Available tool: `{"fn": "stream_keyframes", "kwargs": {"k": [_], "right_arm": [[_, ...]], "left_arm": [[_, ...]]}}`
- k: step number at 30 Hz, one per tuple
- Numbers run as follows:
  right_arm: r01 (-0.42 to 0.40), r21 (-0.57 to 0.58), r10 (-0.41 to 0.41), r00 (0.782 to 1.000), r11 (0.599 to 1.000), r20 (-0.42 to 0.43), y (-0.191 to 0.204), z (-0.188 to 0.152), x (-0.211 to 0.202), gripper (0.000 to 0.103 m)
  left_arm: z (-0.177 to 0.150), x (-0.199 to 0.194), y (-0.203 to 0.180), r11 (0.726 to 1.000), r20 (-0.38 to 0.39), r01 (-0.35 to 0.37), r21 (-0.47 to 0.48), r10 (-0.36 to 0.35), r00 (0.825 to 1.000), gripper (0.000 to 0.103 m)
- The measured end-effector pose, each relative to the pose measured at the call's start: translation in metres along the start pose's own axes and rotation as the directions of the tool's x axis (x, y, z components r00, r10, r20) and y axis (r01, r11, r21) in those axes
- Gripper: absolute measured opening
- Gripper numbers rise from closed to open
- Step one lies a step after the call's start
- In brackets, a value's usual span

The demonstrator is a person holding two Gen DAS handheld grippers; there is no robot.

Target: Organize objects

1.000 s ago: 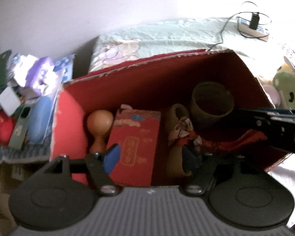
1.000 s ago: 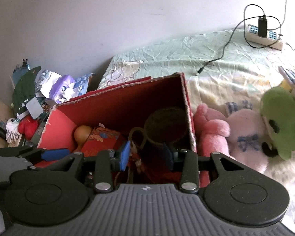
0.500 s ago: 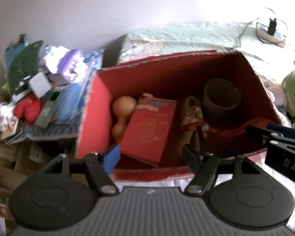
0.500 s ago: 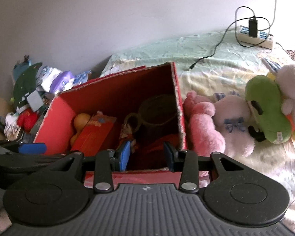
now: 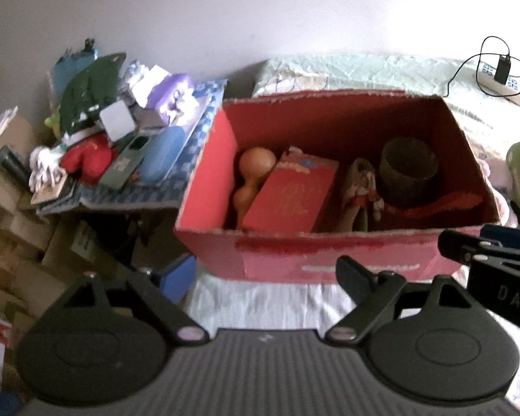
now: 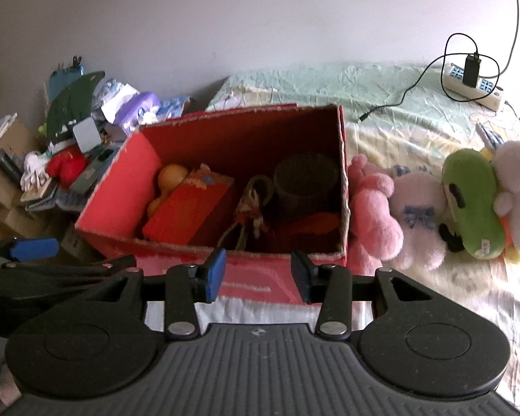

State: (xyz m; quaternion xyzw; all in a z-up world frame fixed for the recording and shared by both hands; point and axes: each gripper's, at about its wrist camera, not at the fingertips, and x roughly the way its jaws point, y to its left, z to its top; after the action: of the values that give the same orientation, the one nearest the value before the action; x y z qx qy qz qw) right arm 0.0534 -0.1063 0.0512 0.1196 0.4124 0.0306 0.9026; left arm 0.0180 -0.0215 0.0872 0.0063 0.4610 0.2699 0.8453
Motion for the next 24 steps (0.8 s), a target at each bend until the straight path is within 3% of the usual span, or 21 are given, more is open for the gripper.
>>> {"fn": "stream_keyframes", "kwargs": {"k": [9,16,24], "right_arm": [[0.002,-0.026,-0.003,0.997,1.0,-0.071,0.001,-0.023,0.001,0.047],[0.0,-0.04,-0.004,0.995,0.999,-0.098,0.006,-0.031,0.003,0.053],[0.009,-0.034,-0.013,0.992,0.999,-0.124,0.009,-0.027,0.008,0.053]], "left_arm": [[-0.027,0.006,-0.003,0.998,-0.105,0.0,-0.065,-0.006,0.994,0.089],[-0.038,0.013,0.0,0.996,-0.141,-0.019,-0.086,0.007,0.99,0.091],[-0.037,0.022,0.002,0.996,-0.164,0.015,-0.087,-0.029,0.986,0.091]]}}
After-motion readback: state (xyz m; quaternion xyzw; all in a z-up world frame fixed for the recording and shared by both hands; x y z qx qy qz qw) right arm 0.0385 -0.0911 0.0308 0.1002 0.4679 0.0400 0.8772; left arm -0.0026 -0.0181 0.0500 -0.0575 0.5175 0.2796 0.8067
